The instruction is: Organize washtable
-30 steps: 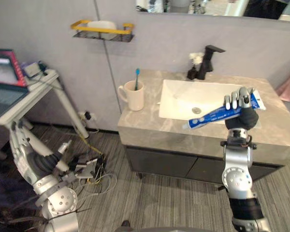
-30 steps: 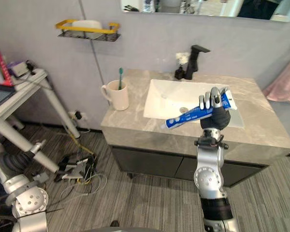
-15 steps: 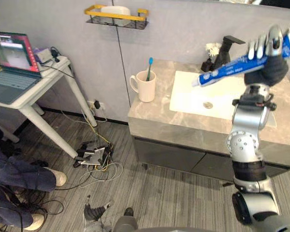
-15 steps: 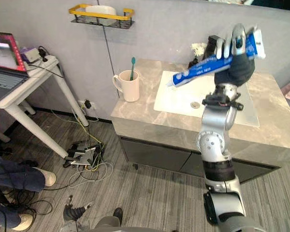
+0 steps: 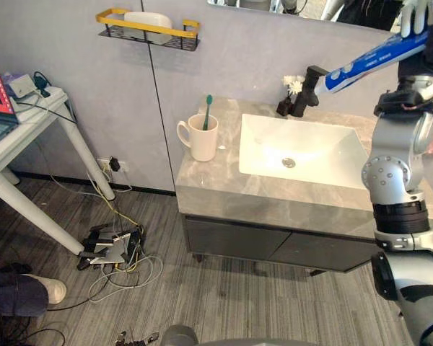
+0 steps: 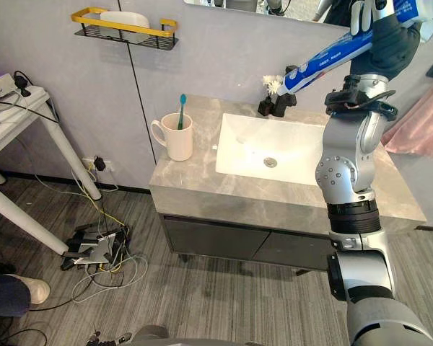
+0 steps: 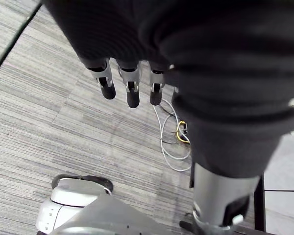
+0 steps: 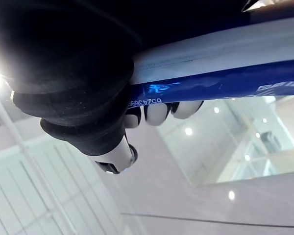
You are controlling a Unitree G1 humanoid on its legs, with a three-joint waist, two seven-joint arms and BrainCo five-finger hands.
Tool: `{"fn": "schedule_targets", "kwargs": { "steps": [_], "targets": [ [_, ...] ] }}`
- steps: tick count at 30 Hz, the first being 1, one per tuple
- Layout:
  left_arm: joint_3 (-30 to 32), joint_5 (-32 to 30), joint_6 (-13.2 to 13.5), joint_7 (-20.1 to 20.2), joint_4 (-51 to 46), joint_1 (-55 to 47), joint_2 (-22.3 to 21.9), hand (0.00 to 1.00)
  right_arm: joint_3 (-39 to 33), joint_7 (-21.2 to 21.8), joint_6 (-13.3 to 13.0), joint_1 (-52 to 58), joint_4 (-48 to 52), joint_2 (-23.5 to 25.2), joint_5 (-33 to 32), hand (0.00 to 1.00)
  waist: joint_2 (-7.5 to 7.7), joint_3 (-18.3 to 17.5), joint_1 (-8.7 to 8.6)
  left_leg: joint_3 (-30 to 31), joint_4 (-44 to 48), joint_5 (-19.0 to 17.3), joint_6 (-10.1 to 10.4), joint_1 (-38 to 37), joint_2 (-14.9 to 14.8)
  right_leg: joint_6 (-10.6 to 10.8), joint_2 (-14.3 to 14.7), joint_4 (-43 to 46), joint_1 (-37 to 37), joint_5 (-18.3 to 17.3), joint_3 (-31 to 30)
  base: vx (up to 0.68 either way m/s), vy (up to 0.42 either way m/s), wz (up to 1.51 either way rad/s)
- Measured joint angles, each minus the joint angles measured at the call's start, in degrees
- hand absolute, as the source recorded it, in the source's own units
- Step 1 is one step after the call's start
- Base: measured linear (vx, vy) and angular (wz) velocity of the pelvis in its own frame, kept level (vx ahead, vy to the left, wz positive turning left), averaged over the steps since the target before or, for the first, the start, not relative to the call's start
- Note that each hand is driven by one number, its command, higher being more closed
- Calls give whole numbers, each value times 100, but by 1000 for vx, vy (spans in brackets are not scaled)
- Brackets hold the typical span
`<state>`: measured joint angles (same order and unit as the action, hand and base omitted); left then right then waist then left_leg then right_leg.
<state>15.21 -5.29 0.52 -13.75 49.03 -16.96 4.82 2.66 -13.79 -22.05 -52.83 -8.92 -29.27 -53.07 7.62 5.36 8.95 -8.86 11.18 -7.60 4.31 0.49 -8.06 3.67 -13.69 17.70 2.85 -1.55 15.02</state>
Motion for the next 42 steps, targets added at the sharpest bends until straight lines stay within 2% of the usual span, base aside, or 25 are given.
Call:
{"fn": "schedule_targets", "kwargs": {
  "steps": [2,4,5,6,9,11,13,17,22,25,28,31,36,39,41,42],
  "targets": [
    [1,5,1,7,-3,-15,7,0,204,5,13,-314,-165,-16,45,100,19,4,75,-109,-95,55,0,-31,-2,-121,70,-498,-146,84,60,16,19,-30],
    [-4,14,10,28,-11,25,-3,0,320,9,14,-527,-200,-18,87,100,-23,33,121,-144,-123,104,-1,30,7,-193,112,-746,-171,133,25,37,-9,-11],
    [-130,21,43,71,-19,48,5,0,351,5,14,-587,-239,-48,94,100,-31,47,93,-45,-138,152,11,105,8,-200,159,-748,-177,138,-150,22,-17,28],
    [-177,21,61,106,-12,50,16,0,353,4,14,-587,-293,-54,97,100,-106,98,75,42,-181,194,17,123,13,-200,187,-764,-191,137,-267,19,-15,39],
    [-225,15,65,122,-7,80,-18,0,352,-64,28,-586,-378,-83,94,100,-216,174,-25,271,-475,413,62,123,21,-185,239,-926,-301,124,-232,5,-40,45],
    [-225,3,64,121,2,79,-22,0,356,-101,72,-586,-378,-81,91,100,-219,190,-20,423,-751,611,150,135,14,31,277,-1088,-371,-22,-129,26,-114,35],
    [-222,3,64,114,2,85,-20,0,396,-96,86,-587,-377,-69,91,100,-229,197,-18,557,-761,651,217,172,-36,153,336,-1147,-459,-181,-54,33,-164,41],
    [-230,25,61,64,6,304,-46,0,400,-71,86,-586,-309,33,73,100,-351,286,-44,1011,-285,577,343,530,-311,165,651,-1143,-655,-471,317,-23,-149,48],
    [-363,67,99,-11,5,422,-84,0,536,-42,97,-657,-309,276,9,100,-473,423,14,1022,50,574,345,764,-603,54,882,-1033,-742,-633,590,-73,-92,31],
    [-364,125,100,-14,62,448,-97,0,707,-52,100,-819,-309,324,-37,100,-460,430,125,998,-166,656,292,760,-621,53,845,-753,-511,-790,556,-63,-42,1],
    [-361,128,100,-14,130,448,-110,0,744,-56,102,-918,-314,431,-39,100,-431,443,182,995,-311,755,451,715,-608,69,831,-742,-449,-779,504,16,-1,-8],
    [-374,126,97,-8,128,447,-112,0,744,-53,117,-921,-313,456,-38,100,-414,442,242,815,-448,758,459,550,-580,102,781,-794,-453,-733,369,46,19,-24],
    [-463,115,100,6,90,454,-63,0,735,-55,128,-919,-307,405,-22,100,-387,446,107,652,-617,758,461,492,-475,194,706,-905,-385,-639,260,48,38,-16],
    [-557,121,110,-5,-69,463,14,0,708,-61,199,-917,-266,221,121,100,-250,512,108,586,-635,759,460,591,-417,233,655,-907,-240,-616,226,33,35,-9],
    [-567,126,138,-13,-242,464,50,0,684,-92,255,-917,-231,26,261,100,-119,570,122,587,-634,759,460,695,-396,262,639,-942,-146,-572,225,16,21,0],
    [-566,147,174,-21,-359,464,83,0,668,-110,257,-916,-221,-121,389,100,-8,629,130,590,-633,760,460,759,-395,289,655,-1071,-141,-477,223,0,0,0]
  ]
}}
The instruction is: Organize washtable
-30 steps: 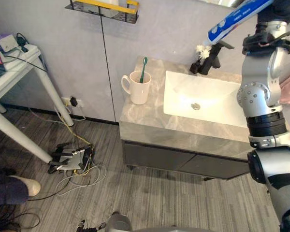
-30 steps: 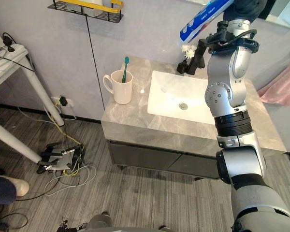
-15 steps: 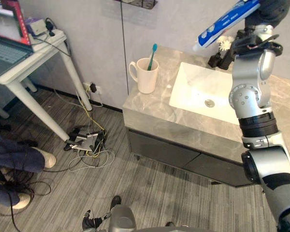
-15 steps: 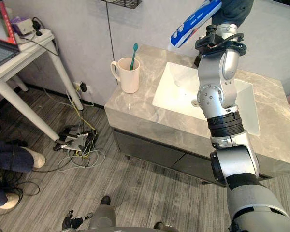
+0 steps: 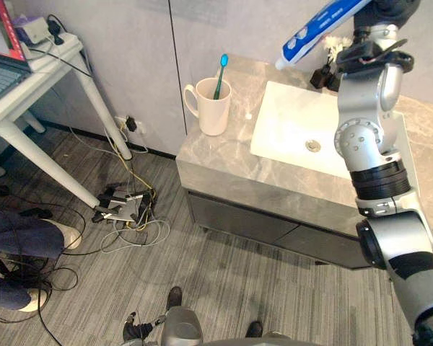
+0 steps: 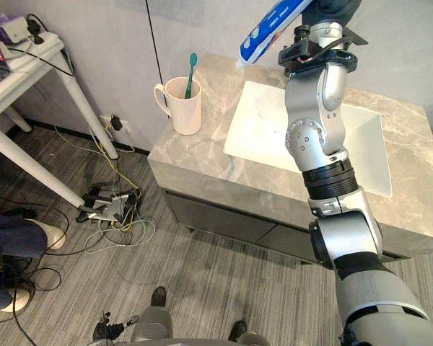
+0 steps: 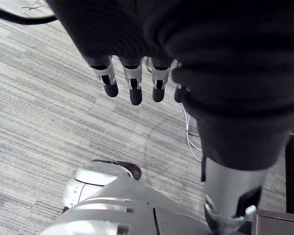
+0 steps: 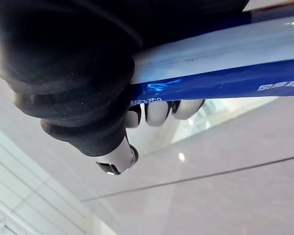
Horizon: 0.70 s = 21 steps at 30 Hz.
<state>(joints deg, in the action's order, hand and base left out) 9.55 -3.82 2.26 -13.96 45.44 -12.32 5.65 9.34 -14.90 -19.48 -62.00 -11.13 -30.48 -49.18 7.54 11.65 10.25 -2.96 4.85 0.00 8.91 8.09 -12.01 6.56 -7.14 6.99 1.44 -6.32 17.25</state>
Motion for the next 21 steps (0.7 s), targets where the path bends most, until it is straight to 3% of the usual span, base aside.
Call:
{"fn": "schedule_targets", "kwargs": {
  "steps": [3,11,14,21],
  "targets": [
    [-2,91,51,-1,-90,0,63,0,-15,-34,0,-1,0,-144,155,100,127,78,18,-25,2,-1,-1,90,-3,47,27,-233,18,266,-16,24,44,-8],
    [-6,102,89,-8,-176,252,126,0,7,-274,0,-539,-124,-156,154,100,216,442,170,-186,21,2,-80,350,11,96,38,-592,269,862,-108,-29,54,-16],
    [-3,200,87,-29,-207,325,186,0,23,-340,-3,-803,-161,-156,148,100,311,602,186,-124,19,38,-125,474,45,93,28,-689,301,879,-6,-40,16,10],
    [-14,221,80,-141,-188,491,179,0,28,-398,-15,-860,-154,-77,11,100,327,689,304,40,6,91,-144,643,94,94,8,-706,366,879,172,-4,6,11]
  ]
}}
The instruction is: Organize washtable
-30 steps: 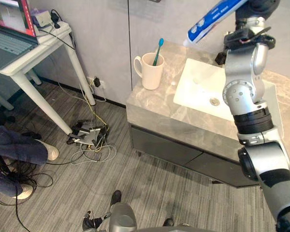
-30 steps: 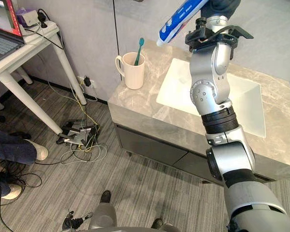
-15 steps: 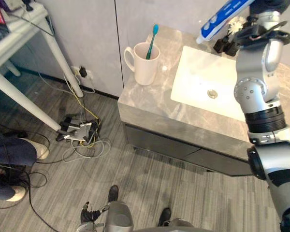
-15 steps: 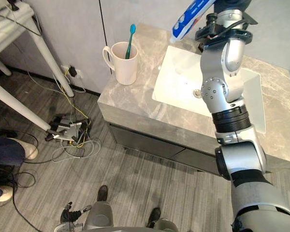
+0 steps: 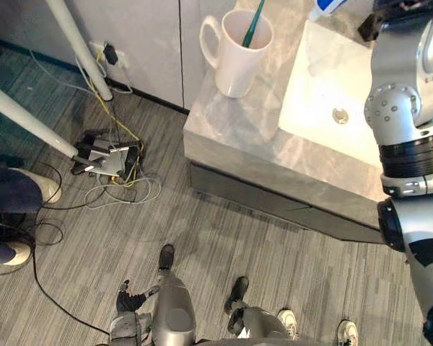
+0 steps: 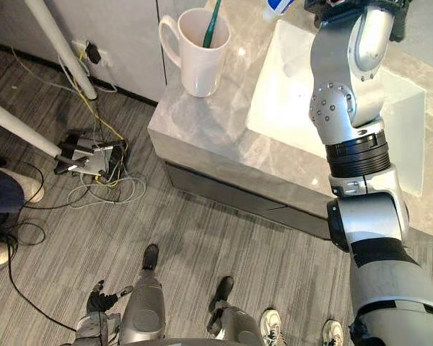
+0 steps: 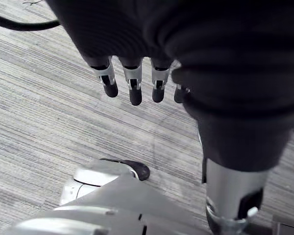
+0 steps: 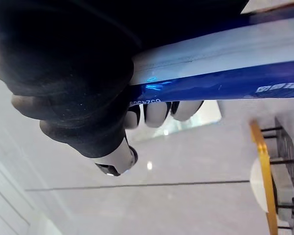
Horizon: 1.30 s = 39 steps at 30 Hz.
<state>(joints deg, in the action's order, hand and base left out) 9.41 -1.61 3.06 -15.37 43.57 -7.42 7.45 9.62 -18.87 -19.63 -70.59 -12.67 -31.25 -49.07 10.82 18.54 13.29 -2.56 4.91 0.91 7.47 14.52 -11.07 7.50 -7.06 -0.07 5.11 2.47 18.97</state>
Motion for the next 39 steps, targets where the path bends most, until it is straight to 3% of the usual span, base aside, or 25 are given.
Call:
{"fn": "schedule_targets", "kwargs": {
  "steps": [6,13,27,39],
  "targets": [
    [1,94,1,-38,-28,0,5,0,6,17,-36,-44,66,181,-110,100,26,45,0,93,-80,61,1,6,0,0,10,33,-25,0,140,-4,2,10],
    [27,105,4,-138,-140,28,102,0,208,33,-155,-193,71,386,-121,100,216,232,4,98,-93,96,3,6,2,0,8,50,-14,0,147,-24,0,1],
    [26,210,7,-132,-191,167,242,0,483,39,-135,-594,-2,384,-223,100,364,474,7,250,-105,215,24,244,-4,-18,45,21,122,15,284,-18,-1,3],
    [18,326,12,-96,-211,175,246,0,497,31,-137,-804,-251,158,-248,100,368,505,2,355,-324,440,20,386,-1,11,90,-118,239,161,317,-21,4,3]
  ]
}}
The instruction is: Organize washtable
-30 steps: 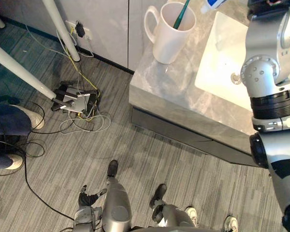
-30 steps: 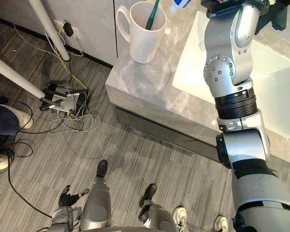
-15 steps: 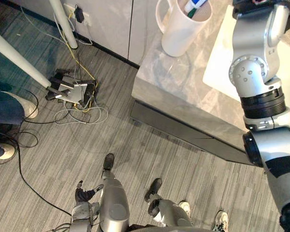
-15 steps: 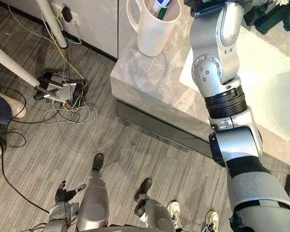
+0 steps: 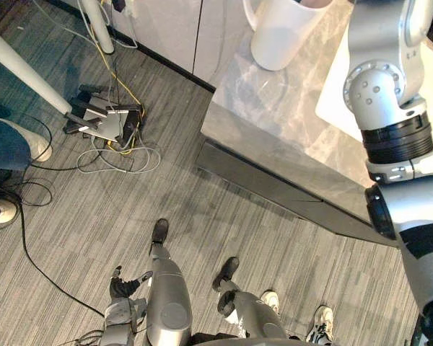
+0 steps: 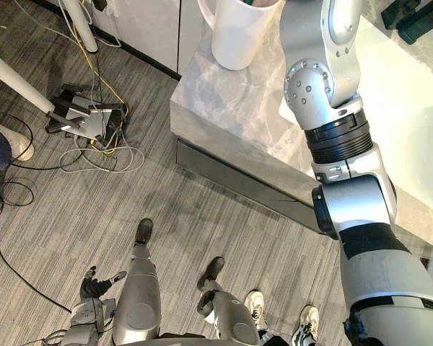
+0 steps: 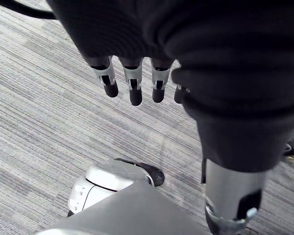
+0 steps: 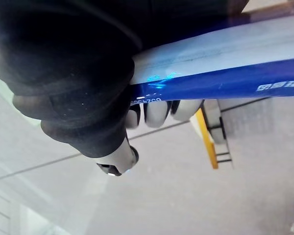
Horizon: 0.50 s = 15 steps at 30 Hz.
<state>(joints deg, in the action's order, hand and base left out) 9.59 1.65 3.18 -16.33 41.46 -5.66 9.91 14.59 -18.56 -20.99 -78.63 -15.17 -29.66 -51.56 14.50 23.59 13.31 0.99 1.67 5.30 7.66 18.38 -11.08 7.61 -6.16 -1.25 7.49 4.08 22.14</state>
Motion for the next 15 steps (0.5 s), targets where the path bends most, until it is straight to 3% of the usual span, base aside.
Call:
{"fn": "schedule_targets", "kwargs": {
  "steps": [15],
  "targets": [
    [-15,-1,43,0,-264,8,26,0,-23,16,-2,504,356,-188,56,100,8,109,-28,41,-137,119,-11,127,14,0,-2,7,184,0,65,-10,-3,0]
  ]
}}
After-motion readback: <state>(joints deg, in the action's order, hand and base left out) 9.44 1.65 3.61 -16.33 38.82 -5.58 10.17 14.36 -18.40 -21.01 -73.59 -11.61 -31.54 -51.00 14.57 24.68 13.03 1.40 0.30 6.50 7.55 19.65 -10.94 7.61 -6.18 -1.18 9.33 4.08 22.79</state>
